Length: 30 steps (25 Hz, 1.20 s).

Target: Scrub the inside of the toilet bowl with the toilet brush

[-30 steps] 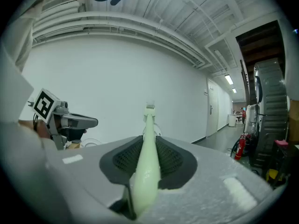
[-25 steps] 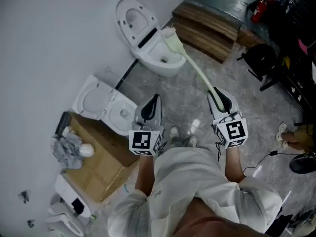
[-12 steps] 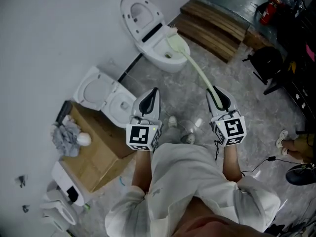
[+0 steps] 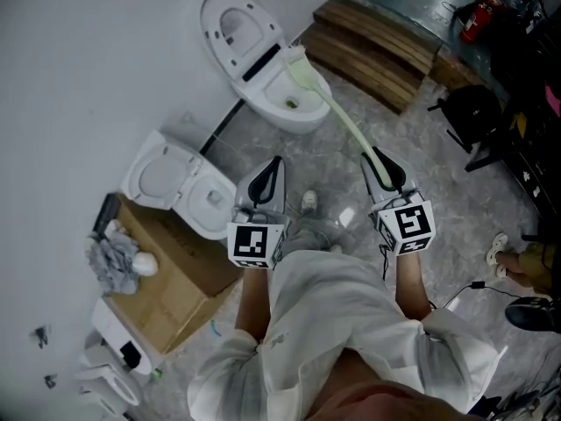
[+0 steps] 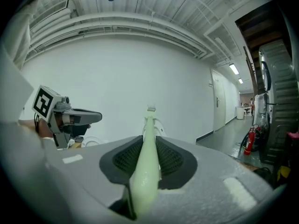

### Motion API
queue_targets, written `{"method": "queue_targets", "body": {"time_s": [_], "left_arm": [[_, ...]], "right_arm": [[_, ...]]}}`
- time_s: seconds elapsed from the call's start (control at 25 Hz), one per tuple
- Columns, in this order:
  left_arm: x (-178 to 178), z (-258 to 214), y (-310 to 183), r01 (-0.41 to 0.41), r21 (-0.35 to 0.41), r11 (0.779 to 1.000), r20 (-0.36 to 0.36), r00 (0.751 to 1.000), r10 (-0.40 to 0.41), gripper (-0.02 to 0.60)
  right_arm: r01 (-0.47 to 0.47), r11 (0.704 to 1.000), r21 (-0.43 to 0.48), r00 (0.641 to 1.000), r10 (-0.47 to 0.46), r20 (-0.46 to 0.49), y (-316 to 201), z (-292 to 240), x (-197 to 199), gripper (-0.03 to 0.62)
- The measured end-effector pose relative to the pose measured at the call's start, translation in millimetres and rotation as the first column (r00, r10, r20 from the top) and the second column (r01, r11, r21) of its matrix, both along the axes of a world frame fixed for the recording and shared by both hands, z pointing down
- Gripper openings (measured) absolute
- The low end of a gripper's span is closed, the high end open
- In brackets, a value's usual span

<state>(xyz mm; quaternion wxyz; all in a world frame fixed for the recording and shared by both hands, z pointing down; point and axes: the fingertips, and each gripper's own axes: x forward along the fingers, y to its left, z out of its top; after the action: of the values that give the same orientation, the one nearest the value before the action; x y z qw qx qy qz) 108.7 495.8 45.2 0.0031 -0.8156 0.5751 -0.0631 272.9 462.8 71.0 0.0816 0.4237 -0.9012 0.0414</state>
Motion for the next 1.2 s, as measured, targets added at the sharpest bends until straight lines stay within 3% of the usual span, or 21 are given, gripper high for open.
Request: {"method": "queue_targets", "body": {"time_s": [0.6, 1.2], "left_arm": [[-59, -3, -162, -0.037, 0.009, 0.999, -0.021, 0.999, 0.037, 0.018], [-90, 13, -249, -0.075, -0.01, 0.997, -0.053, 0.996, 0.074, 0.018]], "right_arm": [[-0.039, 0.999, 0.017, 0.999, 0.04, -0.016, -152, -14, -58, 0.087], [-0.048, 0.999, 0.004, 0.998, 0.048, -0.031, -228, -4, -106, 0.089]]}}
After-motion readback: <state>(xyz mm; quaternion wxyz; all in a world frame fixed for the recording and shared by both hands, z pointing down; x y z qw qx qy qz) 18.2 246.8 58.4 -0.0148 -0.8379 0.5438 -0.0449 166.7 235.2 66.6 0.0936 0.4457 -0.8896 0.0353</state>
